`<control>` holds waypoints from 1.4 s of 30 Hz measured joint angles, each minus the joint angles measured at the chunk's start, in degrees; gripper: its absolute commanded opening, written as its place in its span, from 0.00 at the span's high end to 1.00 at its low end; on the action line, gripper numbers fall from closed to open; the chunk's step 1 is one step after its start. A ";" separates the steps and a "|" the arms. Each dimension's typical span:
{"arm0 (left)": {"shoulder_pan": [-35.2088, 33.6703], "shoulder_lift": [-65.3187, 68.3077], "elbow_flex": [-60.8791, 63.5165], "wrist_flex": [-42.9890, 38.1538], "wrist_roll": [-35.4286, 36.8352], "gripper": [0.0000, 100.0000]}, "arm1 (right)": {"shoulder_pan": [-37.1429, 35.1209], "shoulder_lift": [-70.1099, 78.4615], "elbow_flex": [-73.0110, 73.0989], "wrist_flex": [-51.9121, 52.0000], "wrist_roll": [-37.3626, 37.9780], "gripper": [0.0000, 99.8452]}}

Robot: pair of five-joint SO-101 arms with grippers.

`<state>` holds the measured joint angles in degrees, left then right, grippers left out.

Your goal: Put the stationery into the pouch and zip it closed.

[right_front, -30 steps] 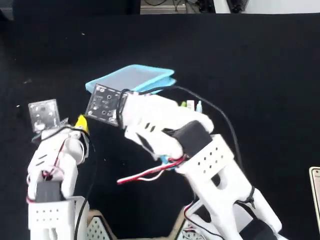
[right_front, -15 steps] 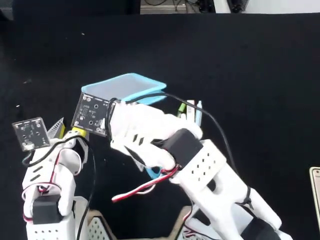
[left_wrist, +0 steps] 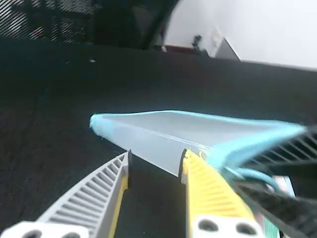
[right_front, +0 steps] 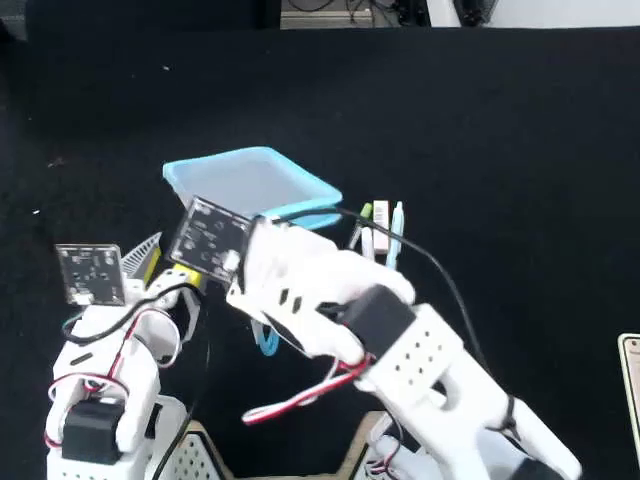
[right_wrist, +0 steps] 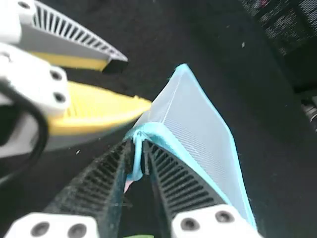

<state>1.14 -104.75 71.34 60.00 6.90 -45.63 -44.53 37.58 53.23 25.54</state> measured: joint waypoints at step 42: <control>-8.62 -0.18 -6.15 1.85 -3.25 0.82 | -0.35 21.01 -31.12 22.24 2.99 0.99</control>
<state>-7.47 -104.92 65.19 61.85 3.65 -45.98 -23.52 6.46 75.47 28.53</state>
